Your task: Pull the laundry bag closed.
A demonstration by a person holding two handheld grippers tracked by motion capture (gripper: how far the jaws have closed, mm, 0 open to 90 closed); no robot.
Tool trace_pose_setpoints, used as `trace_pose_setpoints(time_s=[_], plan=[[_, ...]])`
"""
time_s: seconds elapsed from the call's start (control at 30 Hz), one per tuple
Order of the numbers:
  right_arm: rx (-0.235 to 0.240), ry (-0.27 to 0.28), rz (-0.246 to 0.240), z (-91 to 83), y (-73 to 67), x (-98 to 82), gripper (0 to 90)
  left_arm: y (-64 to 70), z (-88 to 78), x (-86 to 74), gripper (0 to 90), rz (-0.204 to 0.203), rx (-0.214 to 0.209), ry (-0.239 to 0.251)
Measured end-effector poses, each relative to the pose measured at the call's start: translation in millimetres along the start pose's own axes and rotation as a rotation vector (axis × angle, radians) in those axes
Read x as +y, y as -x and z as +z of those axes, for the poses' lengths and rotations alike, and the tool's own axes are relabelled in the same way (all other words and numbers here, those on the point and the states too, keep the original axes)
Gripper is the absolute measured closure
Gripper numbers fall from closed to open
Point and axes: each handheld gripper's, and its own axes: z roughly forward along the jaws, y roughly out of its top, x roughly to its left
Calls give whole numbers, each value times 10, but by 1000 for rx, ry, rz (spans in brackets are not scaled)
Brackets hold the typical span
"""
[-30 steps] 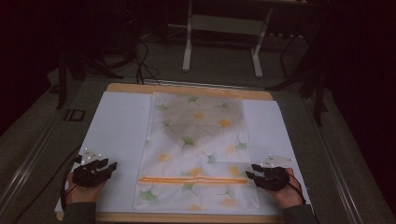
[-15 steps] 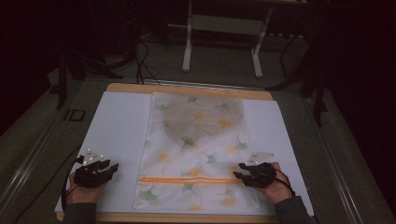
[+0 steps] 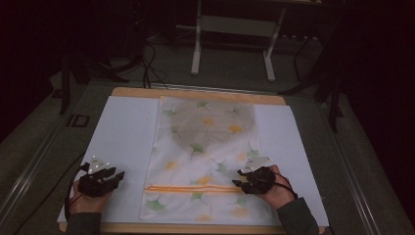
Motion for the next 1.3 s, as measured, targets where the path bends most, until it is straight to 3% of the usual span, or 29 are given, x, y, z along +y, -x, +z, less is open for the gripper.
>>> trace_pose_setpoints(time_s=[0.27,0.73,1.3], plan=[[22,-35,-70,114,-70,184,580,-11,-9,4,609,2,-4,-7],[67,-34,-111,242,-144,431,573,-17,-8,6,598,5,-6,-22],[115,-34,-202,379,-299,810,571,-20,-34,5,595,13,0,-12]])
